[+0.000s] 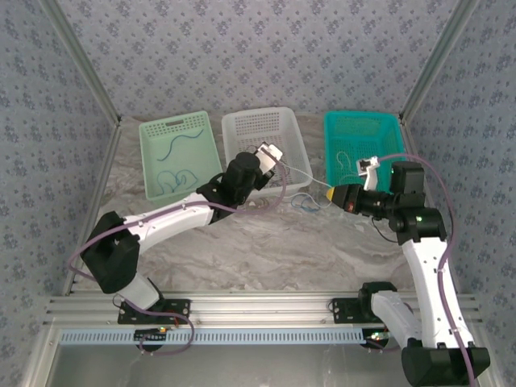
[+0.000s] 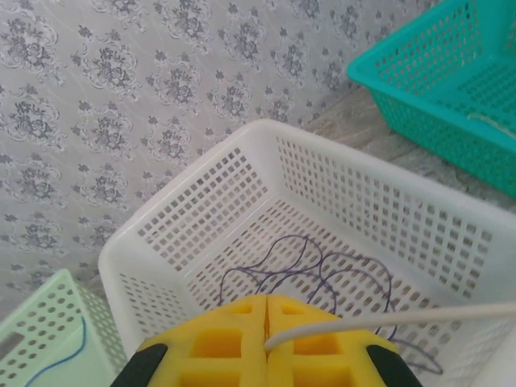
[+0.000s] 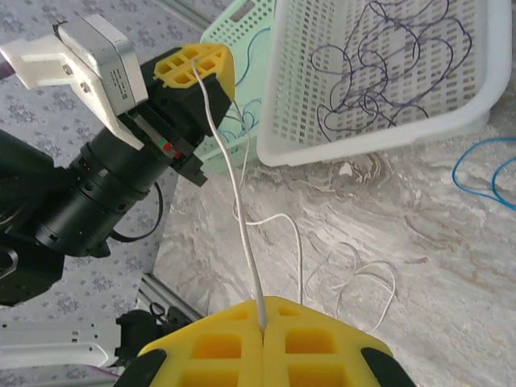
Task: Untangle the cables
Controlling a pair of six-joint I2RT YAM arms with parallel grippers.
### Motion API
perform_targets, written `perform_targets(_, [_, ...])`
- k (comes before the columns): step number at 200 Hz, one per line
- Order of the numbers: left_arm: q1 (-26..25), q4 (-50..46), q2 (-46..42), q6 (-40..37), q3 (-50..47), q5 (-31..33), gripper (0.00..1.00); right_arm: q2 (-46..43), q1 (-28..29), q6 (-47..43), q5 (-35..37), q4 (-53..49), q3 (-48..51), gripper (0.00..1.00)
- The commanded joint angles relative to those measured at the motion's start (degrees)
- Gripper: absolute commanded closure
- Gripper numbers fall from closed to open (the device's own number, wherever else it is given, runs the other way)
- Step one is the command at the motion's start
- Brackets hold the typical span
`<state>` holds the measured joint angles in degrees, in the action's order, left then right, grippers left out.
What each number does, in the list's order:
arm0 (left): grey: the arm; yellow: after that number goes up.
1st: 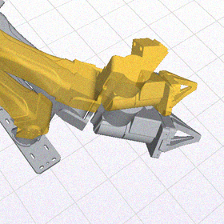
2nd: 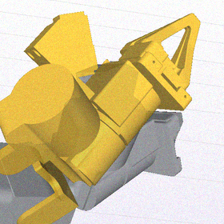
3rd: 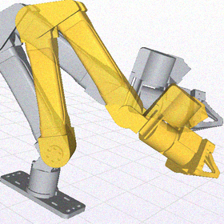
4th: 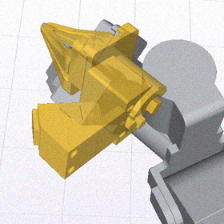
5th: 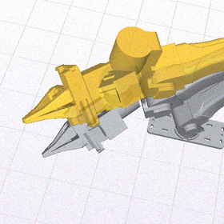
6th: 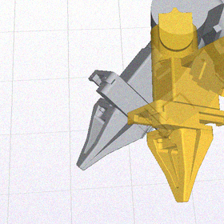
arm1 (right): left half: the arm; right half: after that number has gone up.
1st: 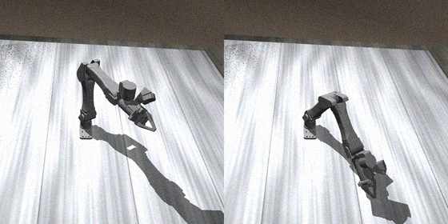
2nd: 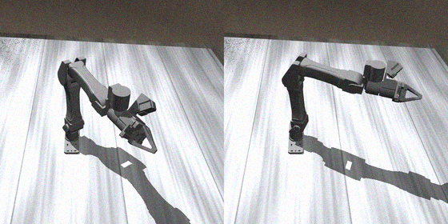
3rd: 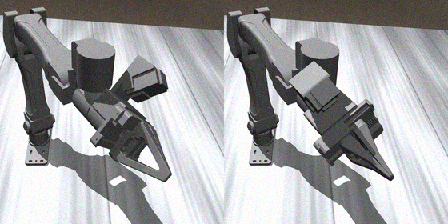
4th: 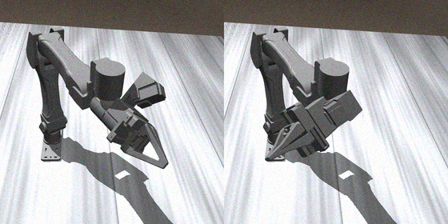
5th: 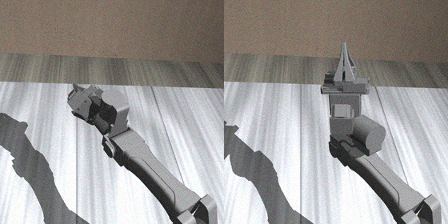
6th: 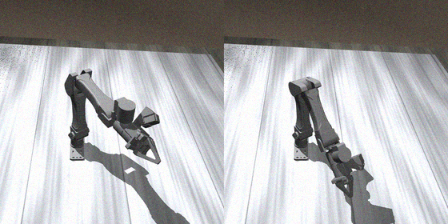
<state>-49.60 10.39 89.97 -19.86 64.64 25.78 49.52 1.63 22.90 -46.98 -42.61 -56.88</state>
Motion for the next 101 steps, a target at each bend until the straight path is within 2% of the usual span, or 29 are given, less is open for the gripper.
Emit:
perform_targets(1, [-0.1, -1.9, -2.4, -9.8, 0.1, 0.3, 1.00, 1.0, -0.4, -3.8, -1.0, -4.8, -1.7, 1.00])
perform_targets(55, [-2.7, 0.2, -3.6, -22.1, -3.1, -3.3, 1.00, 2.9, 1.0, -5.1, 0.2, -5.4, -1.9, 1.00])
perform_targets(79, [-3.2, -0.6, -3.6, -22.9, -3.2, -4.6, 1.00, 2.9, 1.2, -5.0, -0.2, -4.9, -2.1, 1.00])
perform_targets(92, [-3.2, 0.0, -3.2, -22.6, -3.2, -3.2, 1.00, 2.7, 1.0, -5.7, 1.4, -5.9, -2.9, 1.00])
perform_targets(96, [-3.2, 0.6, -3.0, -22.4, -3.2, -2.1, 0.96, 2.5, 0.7, -5.9, 2.3, -6.0, -3.2, 1.00])
perform_targets(101, [-3.1, 1.4, -2.8, -21.8, -3.2, -0.5, 0.86, 2.3, 0.3, -6.0, 2.8, -5.9, -3.6, 1.00])
